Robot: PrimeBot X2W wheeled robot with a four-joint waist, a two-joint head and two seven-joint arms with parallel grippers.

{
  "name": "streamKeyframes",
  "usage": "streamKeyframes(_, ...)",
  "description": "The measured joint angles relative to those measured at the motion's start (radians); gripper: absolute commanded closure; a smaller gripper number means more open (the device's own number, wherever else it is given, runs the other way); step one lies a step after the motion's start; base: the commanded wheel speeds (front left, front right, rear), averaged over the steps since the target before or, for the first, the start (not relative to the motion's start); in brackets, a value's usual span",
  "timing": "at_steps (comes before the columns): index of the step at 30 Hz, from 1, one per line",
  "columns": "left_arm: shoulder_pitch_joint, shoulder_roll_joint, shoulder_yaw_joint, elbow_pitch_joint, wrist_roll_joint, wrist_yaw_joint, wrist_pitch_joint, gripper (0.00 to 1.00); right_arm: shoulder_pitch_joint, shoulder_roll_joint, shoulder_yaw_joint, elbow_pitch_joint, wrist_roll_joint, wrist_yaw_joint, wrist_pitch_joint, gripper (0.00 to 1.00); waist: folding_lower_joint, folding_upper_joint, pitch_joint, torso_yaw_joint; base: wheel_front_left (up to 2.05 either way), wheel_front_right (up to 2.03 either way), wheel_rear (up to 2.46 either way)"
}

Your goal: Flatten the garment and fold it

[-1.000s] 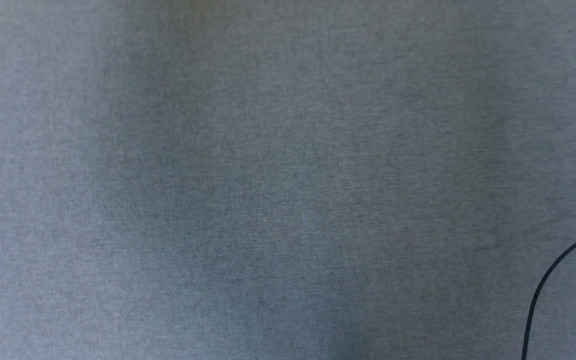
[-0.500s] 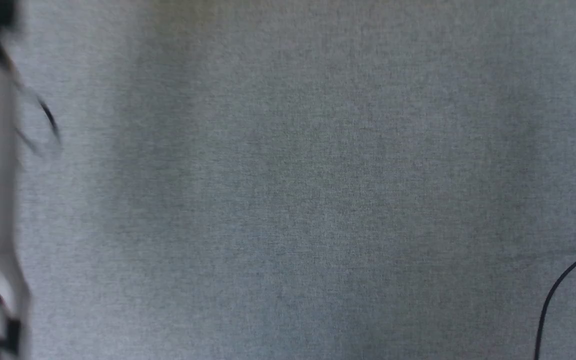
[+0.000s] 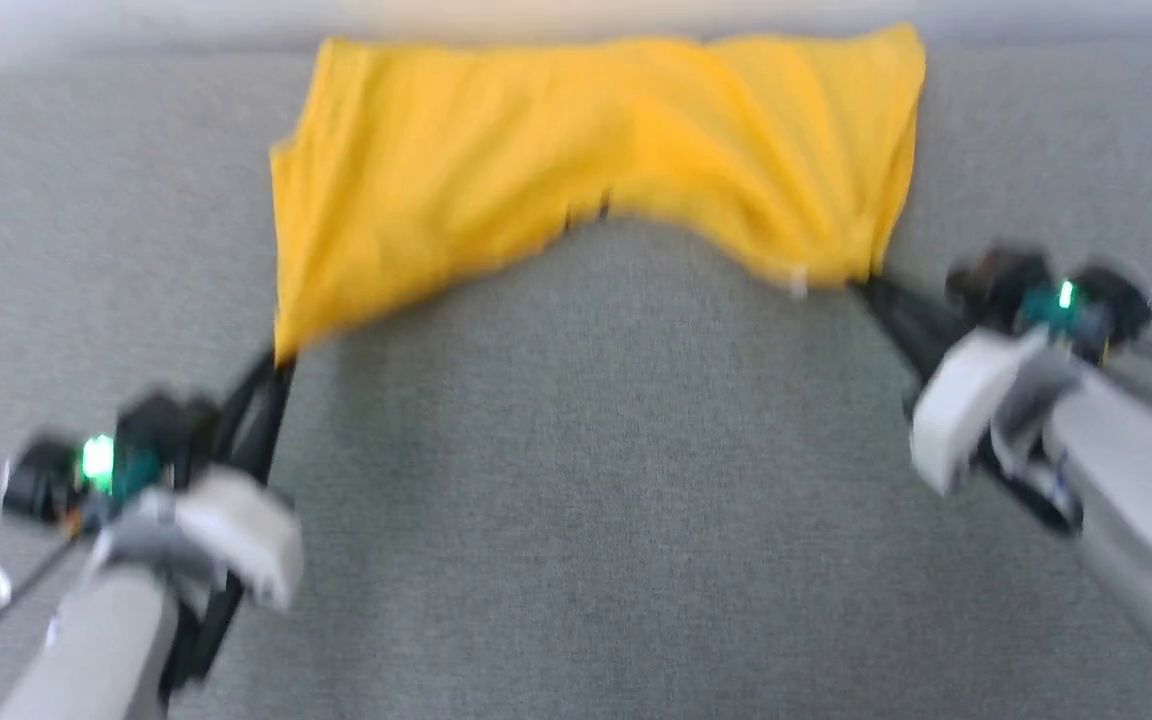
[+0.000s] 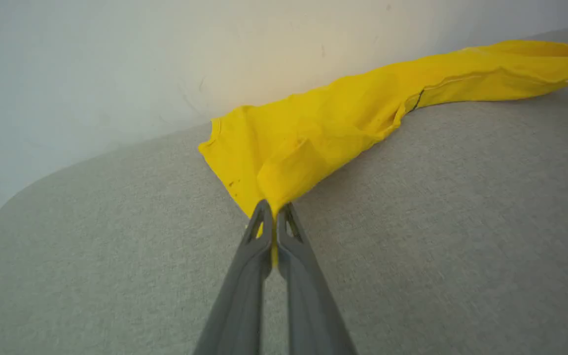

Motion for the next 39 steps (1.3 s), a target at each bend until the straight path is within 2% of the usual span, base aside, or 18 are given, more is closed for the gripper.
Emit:
streamKeyframes(5, 0.224, 0.066, 0.008, -0.135, -0.043, 0.031, 0.11, 1.0, 0.131, -0.078, 0.037, -0.055, 0.035, 0.0, 0.048, 1.0, -0.0001, 0.0, -0.105, 0.008, 0.0, 0.0, 0.0)
streamKeyframes(12, 0.448, 0.133, 0.005, -0.29, -0.105, 0.04, 0.223, 1.0, 0.323, -0.198, -0.022, -0.128, 0.128, 0.0, 0.172, 1.0, 0.0, 0.0, -0.232, 0.026, 0.0, 0.0, 0.0)
streamKeyframes(15, 0.536, 0.137, 0.01, -0.348, -0.16, 0.052, 0.259, 1.0, 0.414, -0.244, -0.07, -0.171, 0.167, 0.0, 0.239, 1.0, 0.0001, 0.0, -0.277, 0.033, 0.0, 0.0, 0.0)
streamKeyframes(18, 0.62, 0.107, 0.013, -0.402, -0.261, 0.061, 0.298, 1.0, 0.505, -0.282, -0.13, -0.222, 0.214, 0.0, 0.304, 1.0, 0.0001, 0.0, -0.313, 0.037, 0.0, 0.0, 0.0)
streamKeyframes(22, 0.709, 0.12, 0.0, -0.445, -0.314, 0.06, 0.356, 1.0, 0.64, -0.306, -0.208, -0.293, 0.276, 0.0, 0.397, 1.0, 0.0003, 0.0, -0.348, 0.04, 0.0, 0.0, 0.0)
streamKeyframes(24, 0.739, 0.136, -0.01, -0.456, -0.314, 0.06, 0.369, 1.0, 0.704, -0.308, -0.253, -0.33, 0.3, 0.0, 0.429, 1.0, 0.0003, 0.0, -0.36, 0.041, 0.0, 0.0, 0.0)
streamKeyframes(28, 0.745, 0.13, -0.013, -0.473, -0.311, 0.06, 0.342, 1.0, 0.785, -0.292, -0.366, -0.402, 0.296, 0.0, 0.438, 1.0, 0.0003, 0.0, -0.363, 0.034, 0.0, 0.0, 0.0)
streamKeyframes(30, 0.727, 0.11, -0.006, -0.474, -0.309, 0.057, 0.3, 1.0, 0.805, -0.272, -0.424, -0.433, 0.28, 0.0, 0.436, 1.0, 0.0004, 0.0, -0.356, 0.031, 0.0, 0.0, 0.0)
streamKeyframes(34, 0.631, 0.068, 0.022, -0.459, -0.295, 0.041, 0.195, 1.0, 0.815, -0.189, -0.535, -0.516, 0.299, 0.0, 0.433, 1.0, 0.0004, 0.0, -0.333, 0.025, 0.0, 0.0, 0.0)
streamKeyframes(39, 0.483, 0.016, 0.032, -0.422, -0.268, 0.04, 0.129, 1.0, 0.796, -0.154, -0.618, -0.564, 0.222, 0.0, 0.465, 1.0, 0.0005, 0.0, -0.29, 0.019, 0.0, 0.0, 0.0)
